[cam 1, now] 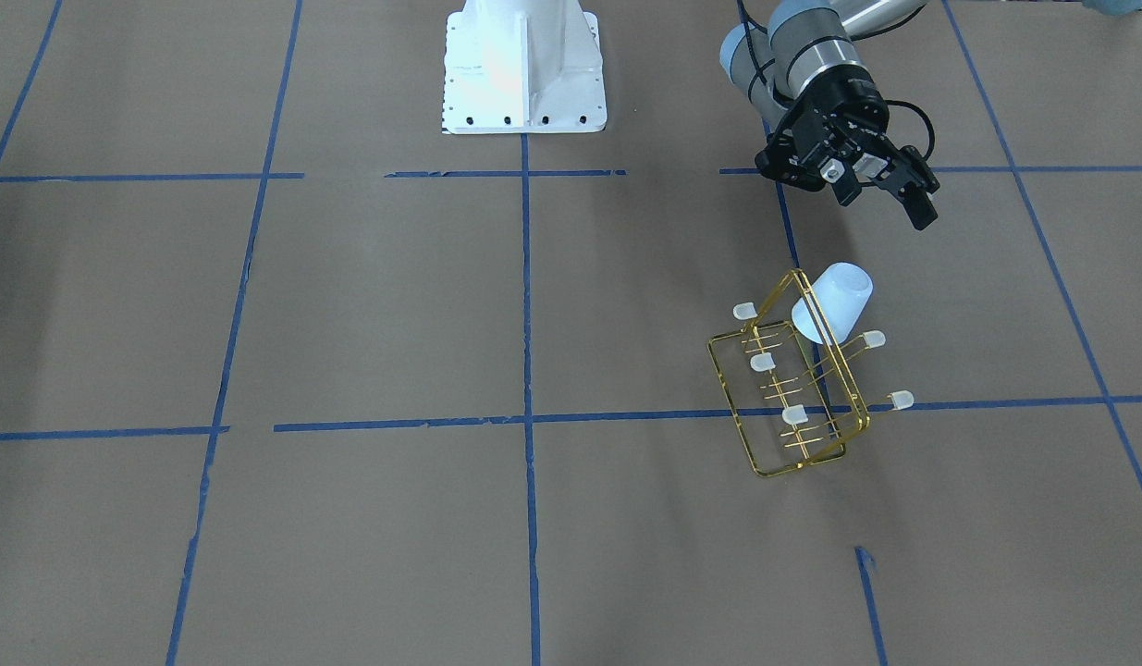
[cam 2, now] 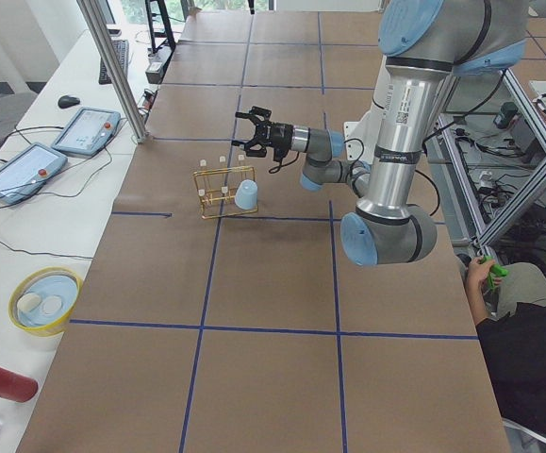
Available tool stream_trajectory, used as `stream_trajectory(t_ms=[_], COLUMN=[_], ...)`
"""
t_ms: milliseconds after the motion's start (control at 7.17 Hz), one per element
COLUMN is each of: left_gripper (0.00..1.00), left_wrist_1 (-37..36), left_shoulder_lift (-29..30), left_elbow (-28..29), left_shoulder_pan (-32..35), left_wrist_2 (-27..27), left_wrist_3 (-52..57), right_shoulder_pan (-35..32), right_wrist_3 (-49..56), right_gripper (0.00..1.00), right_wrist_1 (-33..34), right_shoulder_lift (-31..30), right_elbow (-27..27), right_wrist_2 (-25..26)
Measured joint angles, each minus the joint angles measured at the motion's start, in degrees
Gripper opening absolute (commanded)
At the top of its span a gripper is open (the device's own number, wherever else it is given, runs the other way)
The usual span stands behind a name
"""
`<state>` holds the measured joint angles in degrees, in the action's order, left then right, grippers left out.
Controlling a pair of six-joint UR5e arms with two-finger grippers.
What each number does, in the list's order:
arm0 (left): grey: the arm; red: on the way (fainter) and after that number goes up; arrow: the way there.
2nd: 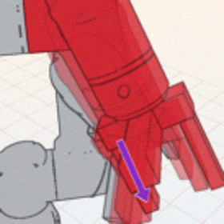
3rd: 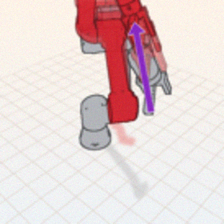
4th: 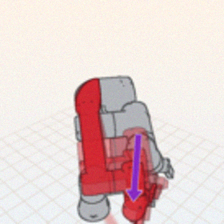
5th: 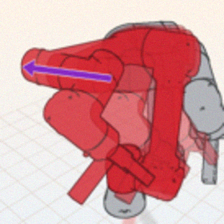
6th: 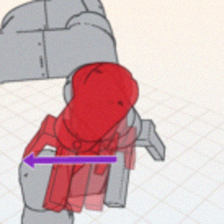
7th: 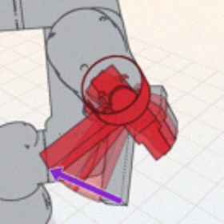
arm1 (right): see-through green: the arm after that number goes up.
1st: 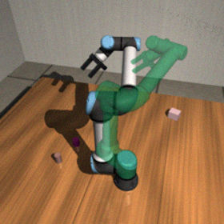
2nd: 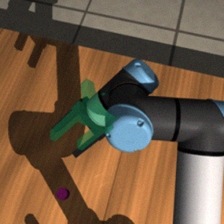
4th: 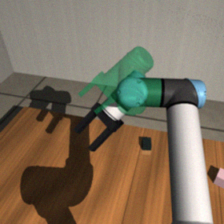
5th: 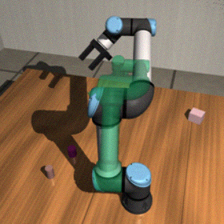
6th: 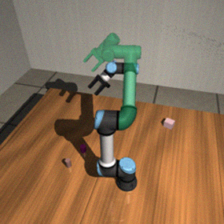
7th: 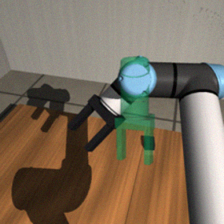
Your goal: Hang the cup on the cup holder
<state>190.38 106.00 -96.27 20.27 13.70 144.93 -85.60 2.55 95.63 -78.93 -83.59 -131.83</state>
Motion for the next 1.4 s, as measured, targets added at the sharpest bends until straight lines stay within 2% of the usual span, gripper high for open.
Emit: stream_trajectory(t_ms=[558, 1395], left_gripper=[1.00, 1.00], left_wrist_1=[0.1, -0.3], left_shoulder_lift=[-0.1, -8.9], left_elbow=[-3.2, -5.0], left_shoulder_pan=[0.4, 3.7], left_wrist_2=[3.9, 4.6], left_wrist_3=[-2.4, -43.7], right_shoulder_pan=[0.0, 0.0], right_wrist_3=[0.0, 0.0], right_gripper=[1.00, 1.00], right_wrist_1=[0.0, 0.0], right_shoulder_lift=[0.0, 0.1], right_elbow=[0.0, 0.0], right_wrist_2=[0.0, 0.0])
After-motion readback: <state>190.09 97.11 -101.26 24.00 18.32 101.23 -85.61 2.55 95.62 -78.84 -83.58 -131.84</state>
